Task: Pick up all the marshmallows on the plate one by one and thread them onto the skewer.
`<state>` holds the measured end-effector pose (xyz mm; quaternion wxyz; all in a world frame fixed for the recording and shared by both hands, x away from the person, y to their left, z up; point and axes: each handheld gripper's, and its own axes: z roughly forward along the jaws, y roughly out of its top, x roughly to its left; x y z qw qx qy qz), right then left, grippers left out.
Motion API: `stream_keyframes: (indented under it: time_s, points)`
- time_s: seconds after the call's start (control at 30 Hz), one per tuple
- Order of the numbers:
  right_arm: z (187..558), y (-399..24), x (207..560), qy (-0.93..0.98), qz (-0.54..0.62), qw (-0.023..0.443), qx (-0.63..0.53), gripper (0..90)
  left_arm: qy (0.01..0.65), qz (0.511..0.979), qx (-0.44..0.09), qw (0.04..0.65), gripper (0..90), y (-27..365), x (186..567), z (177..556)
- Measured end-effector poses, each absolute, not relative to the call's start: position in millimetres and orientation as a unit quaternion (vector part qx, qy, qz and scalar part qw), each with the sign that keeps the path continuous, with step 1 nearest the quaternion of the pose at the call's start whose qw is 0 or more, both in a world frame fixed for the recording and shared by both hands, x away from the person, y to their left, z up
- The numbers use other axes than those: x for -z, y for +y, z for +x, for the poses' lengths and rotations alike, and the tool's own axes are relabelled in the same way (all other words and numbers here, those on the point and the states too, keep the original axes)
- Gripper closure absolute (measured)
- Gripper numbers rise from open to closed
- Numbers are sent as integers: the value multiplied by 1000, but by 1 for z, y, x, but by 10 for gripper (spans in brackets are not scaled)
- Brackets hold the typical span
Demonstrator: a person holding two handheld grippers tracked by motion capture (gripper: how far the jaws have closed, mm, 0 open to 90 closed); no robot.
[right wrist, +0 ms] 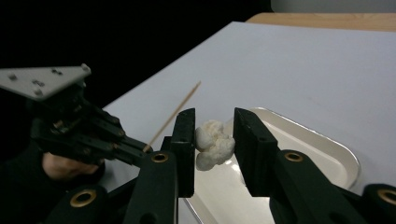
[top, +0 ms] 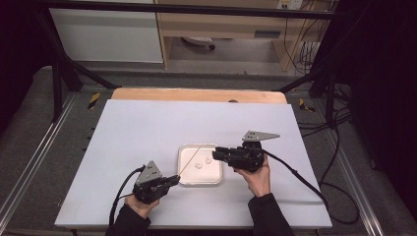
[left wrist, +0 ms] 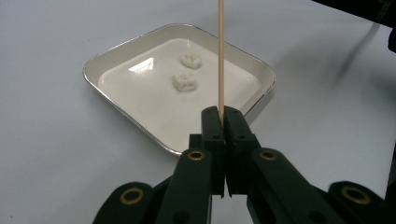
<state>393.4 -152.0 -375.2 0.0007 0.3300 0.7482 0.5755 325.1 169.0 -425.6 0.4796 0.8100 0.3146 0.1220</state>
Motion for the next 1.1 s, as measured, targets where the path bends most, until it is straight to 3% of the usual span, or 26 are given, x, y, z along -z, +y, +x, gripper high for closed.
stream_keyframes:
  time_s: [0.63,1.1]
  points:
    - [406,-147,357,698,330,-56,-633,710,288,805,-127,503,884,163,423,318]
    - [410,-140,364,704,329,-78,-625,710,278,810,-128,501,884,160,423,316]
